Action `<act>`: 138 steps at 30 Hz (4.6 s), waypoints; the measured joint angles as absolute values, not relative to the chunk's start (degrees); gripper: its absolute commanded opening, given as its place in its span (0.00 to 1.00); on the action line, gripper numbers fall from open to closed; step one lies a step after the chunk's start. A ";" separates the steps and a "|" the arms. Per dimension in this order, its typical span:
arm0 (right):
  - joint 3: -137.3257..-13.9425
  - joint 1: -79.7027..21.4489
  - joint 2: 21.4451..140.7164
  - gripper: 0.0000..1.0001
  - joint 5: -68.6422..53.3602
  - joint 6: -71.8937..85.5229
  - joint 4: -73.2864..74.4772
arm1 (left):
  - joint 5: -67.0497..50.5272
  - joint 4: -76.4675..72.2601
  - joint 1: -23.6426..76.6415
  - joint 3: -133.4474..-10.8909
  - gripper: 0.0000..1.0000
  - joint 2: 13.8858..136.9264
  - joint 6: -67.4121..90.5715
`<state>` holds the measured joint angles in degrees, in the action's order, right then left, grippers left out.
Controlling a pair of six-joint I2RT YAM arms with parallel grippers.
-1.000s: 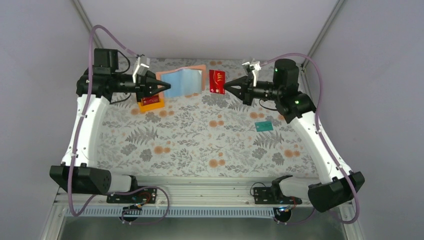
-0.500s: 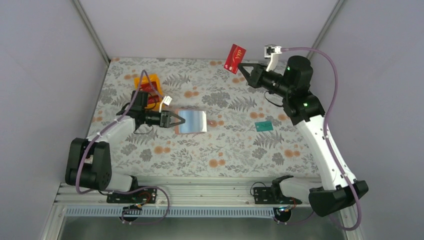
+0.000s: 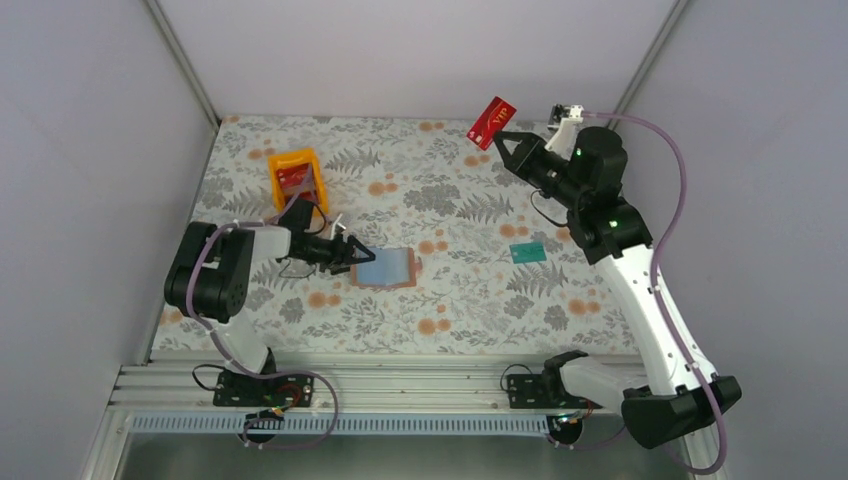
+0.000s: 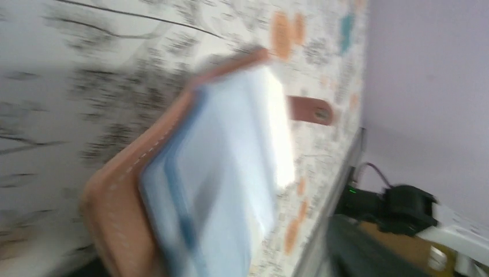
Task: Take the credit cards out of the card holder
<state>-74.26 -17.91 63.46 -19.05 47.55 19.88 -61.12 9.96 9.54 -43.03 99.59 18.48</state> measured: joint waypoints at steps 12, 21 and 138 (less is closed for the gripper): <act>-75.35 -18.06 66.15 0.04 -17.34 50.15 22.48 | -44.42 23.81 4.99 -48.47 1.00 84.93 10.15; -78.15 -27.40 72.07 0.04 -17.39 49.52 18.09 | -57.69 38.06 5.10 -75.22 1.00 78.70 -7.03; -79.59 -24.69 85.62 0.04 -30.87 92.53 21.74 | 16.80 47.03 49.63 -105.49 0.02 97.25 -59.07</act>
